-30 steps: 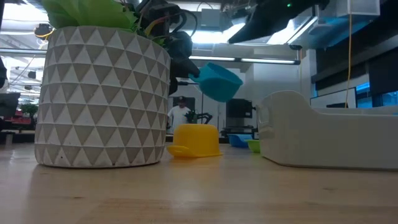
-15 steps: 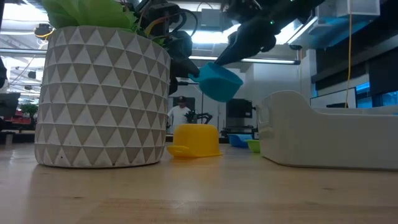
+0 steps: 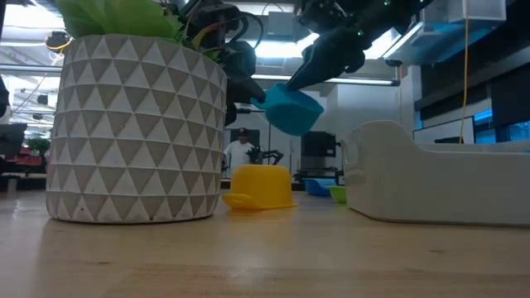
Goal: Nest measuring cups in basket
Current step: Put the light blue measuring cup into the grey bin
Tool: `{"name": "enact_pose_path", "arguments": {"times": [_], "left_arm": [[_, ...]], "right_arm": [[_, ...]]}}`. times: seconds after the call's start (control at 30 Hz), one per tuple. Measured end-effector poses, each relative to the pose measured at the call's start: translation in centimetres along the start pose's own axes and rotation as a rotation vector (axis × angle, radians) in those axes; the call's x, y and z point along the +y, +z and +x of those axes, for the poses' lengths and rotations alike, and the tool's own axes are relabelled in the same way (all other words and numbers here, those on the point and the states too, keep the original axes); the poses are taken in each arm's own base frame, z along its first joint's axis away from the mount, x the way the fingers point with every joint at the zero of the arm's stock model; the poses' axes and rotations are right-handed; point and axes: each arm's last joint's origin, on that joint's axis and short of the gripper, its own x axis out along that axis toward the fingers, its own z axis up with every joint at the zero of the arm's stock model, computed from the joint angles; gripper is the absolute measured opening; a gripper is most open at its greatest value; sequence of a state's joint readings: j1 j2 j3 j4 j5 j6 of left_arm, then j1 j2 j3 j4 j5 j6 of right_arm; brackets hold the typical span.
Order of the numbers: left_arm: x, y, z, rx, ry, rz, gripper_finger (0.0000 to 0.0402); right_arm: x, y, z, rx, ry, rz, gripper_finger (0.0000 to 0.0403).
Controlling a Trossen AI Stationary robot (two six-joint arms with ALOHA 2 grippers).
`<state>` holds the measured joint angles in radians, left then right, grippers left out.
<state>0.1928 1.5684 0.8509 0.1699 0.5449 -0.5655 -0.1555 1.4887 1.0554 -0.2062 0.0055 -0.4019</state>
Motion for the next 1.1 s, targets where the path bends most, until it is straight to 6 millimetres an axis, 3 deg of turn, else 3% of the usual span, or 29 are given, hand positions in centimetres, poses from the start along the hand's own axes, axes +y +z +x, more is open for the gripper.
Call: {"name": "enact_pose_path", "arguments": {"times": [0.47, 0.83, 1.1], "left_arm": [[-0.02, 0.03, 0.0, -0.003, -0.002, 0.003, 0.0003], [-0.04, 0.03, 0.01, -0.002, -0.005, 0.004, 0.0008], [-0.02, 0.05, 0.01, -0.009, 0.005, 0.005, 0.0031]], "right_arm": [[0.15, -0.36, 0.65, 0.027, 0.01, 0.001, 0.0109], [0.19, -0.49, 0.69, 0.04, 0.01, -0.003, 0.0013], [0.17, -0.45, 0.69, 0.035, 0.008, 0.003, 0.0016]]}}
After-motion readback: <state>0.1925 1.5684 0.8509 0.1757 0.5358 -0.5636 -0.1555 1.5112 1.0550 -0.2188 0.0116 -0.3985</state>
